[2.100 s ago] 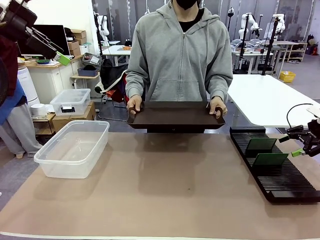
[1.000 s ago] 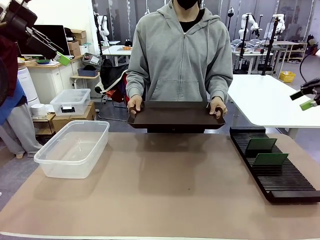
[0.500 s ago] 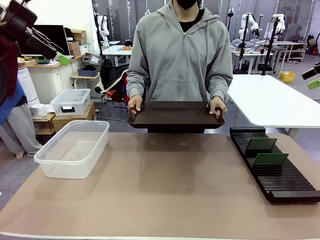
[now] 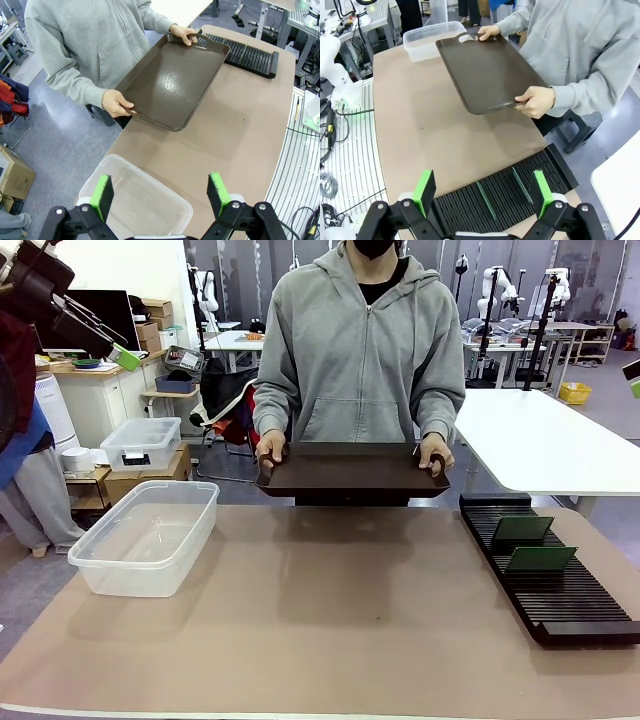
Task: Sort PCBs into racks and boxes based on the side picked up.
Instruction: If the short side of the Blank PCB is picked up, insert it into the PCB Rack ; if the long side is picked up, place it in the Organizing box.
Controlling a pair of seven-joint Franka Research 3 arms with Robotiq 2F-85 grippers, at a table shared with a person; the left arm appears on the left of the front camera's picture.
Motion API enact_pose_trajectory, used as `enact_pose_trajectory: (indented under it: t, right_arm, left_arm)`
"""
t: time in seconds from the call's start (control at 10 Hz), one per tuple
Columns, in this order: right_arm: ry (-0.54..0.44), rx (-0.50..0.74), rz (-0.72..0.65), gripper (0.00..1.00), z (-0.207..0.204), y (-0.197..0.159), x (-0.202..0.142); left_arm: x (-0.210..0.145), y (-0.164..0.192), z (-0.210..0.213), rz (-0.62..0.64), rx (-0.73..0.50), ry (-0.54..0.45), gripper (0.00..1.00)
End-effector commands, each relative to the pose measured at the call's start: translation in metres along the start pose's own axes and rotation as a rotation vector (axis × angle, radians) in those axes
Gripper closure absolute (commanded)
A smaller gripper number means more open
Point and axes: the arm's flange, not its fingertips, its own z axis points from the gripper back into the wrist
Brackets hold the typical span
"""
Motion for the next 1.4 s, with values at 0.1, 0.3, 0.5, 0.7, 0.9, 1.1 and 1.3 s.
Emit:
enact_pose_trajectory:
  t: [0.1,0.3,0.5,0.7,0.9,1.1,1.3]
  right_arm:
    - [0.006,-0.048,-0.017,0.0,0.001,0.002,-0.006]
    - [-0.005,-0.065,-0.014,0.0,0.005,0.001,-0.011]
    - [-0.004,-0.028,-0.009,0.0,0.008,-0.003,-0.006]
    - [-0.004,-0.028,-0.009,0.0,0.008,-0.003,-0.006]
    - [-0.004,-0.028,-0.009,0.0,0.008,-0.003,-0.006]
    - [-0.004,-0.028,-0.009,0.0,0.008,-0.003,-0.006]
    - [-0.004,-0.028,-0.009,0.0,0.008,-0.003,-0.006]
  left_arm:
    - [-0.001,-0.001,0.001,-0.003,-0.008,0.001,0.0]
    - [-0.001,-0.001,0.001,-0.003,-0.008,0.001,0.0]
    - [-0.001,-0.001,0.001,-0.003,-0.008,0.001,0.0]
    - [-0.001,-0.001,0.001,-0.003,-0.008,0.001,0.0]
    - [-0.001,-0.001,0.001,-0.003,-0.008,0.001,0.0]
    - [-0.001,-0.001,0.001,-0.003,-0.008,0.001,0.0]
    - [-0.001,-0.001,0.001,-0.003,-0.008,0.001,0.0]
